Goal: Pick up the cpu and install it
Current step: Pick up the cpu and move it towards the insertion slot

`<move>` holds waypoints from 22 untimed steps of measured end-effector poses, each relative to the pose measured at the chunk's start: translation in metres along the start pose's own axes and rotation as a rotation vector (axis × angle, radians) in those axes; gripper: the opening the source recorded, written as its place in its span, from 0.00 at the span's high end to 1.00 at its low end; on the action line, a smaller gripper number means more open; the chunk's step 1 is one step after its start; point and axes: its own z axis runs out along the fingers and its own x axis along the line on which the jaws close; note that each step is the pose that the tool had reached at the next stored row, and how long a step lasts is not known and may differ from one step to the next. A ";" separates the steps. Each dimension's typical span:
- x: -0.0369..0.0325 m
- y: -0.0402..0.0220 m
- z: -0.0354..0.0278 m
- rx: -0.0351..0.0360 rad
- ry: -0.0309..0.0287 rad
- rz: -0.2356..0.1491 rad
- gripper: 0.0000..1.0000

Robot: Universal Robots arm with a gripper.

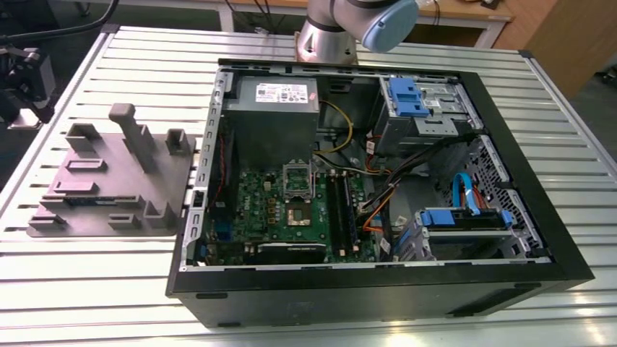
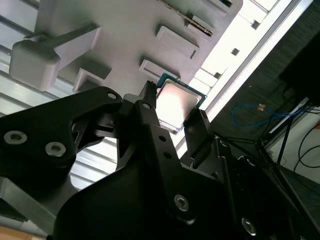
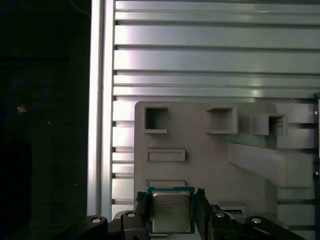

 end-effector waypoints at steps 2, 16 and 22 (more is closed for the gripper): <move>0.0000 0.0001 -0.0025 0.0000 -0.0001 0.000 0.53; -0.0003 0.0008 -0.0195 -0.0001 -0.0003 0.000 0.53; -0.0003 0.0008 -0.0204 0.0001 0.0000 0.000 0.53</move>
